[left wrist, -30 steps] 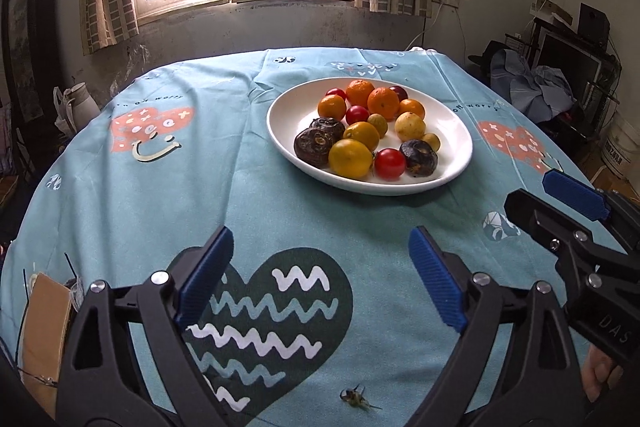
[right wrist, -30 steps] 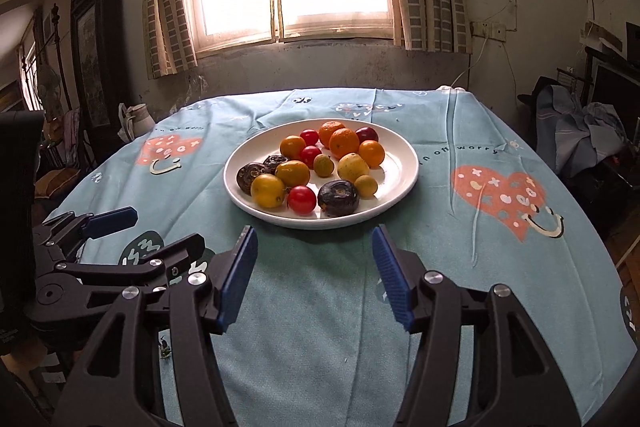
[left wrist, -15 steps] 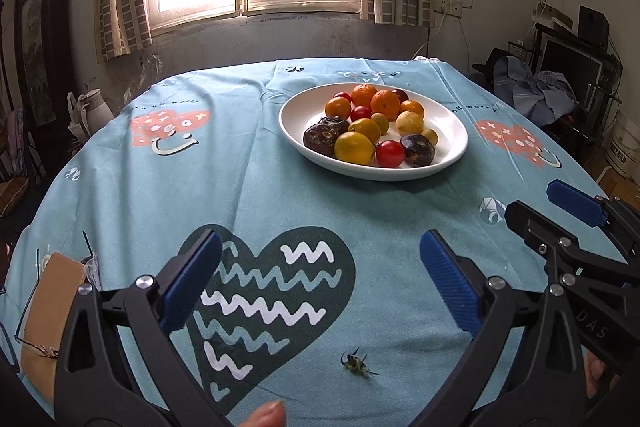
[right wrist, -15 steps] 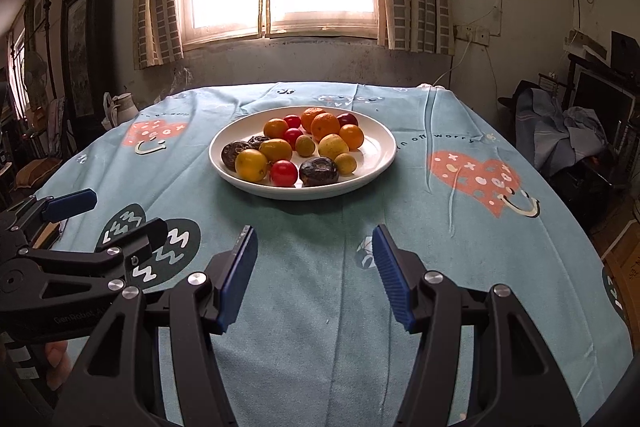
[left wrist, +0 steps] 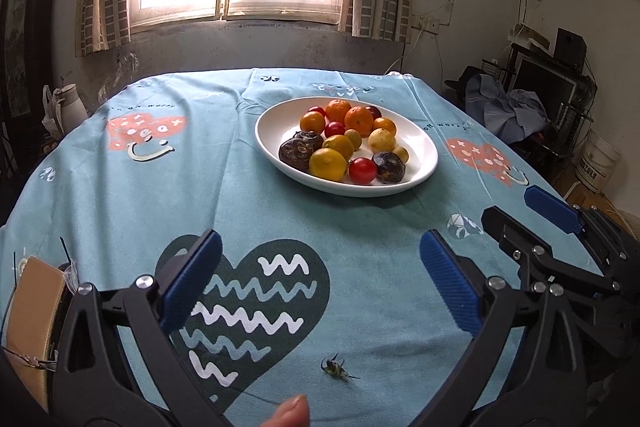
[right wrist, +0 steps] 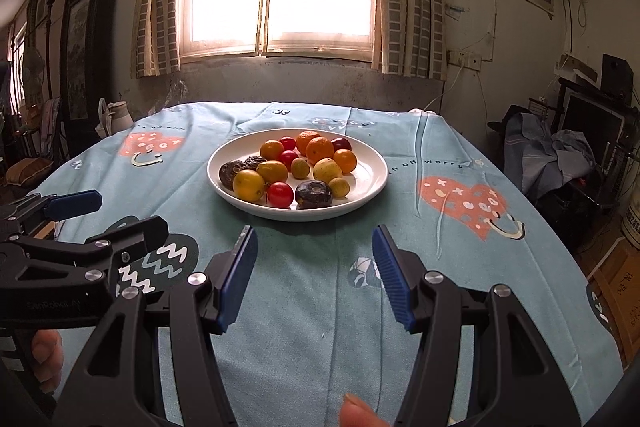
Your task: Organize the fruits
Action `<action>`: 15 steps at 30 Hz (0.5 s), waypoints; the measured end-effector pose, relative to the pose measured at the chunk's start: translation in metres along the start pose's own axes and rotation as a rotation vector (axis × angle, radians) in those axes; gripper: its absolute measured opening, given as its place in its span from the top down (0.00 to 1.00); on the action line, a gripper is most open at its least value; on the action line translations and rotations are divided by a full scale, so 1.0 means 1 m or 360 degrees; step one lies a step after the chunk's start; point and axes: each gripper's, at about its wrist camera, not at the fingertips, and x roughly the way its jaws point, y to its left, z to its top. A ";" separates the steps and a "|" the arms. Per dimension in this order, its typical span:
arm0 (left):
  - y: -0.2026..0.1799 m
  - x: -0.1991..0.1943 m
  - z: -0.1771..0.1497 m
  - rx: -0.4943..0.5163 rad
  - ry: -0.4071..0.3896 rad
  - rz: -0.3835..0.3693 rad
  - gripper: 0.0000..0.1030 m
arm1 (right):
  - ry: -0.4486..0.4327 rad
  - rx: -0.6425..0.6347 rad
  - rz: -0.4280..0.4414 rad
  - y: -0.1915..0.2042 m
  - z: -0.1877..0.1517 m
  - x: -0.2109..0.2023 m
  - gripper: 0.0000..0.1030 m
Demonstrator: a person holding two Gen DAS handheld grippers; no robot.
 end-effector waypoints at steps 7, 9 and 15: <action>0.000 0.004 -0.002 -0.0017 0.0021 0.0030 0.02 | 0.0034 0.0006 -0.0002 0.000 0.000 0.004 0.42; 0.000 0.006 -0.003 -0.0008 0.0028 0.0053 0.02 | 0.0052 0.0004 -0.0014 0.000 -0.001 0.006 0.42; -0.011 0.012 -0.006 0.0121 0.0036 0.0304 0.02 | 0.0112 0.0008 -0.0005 0.000 -0.001 0.011 0.42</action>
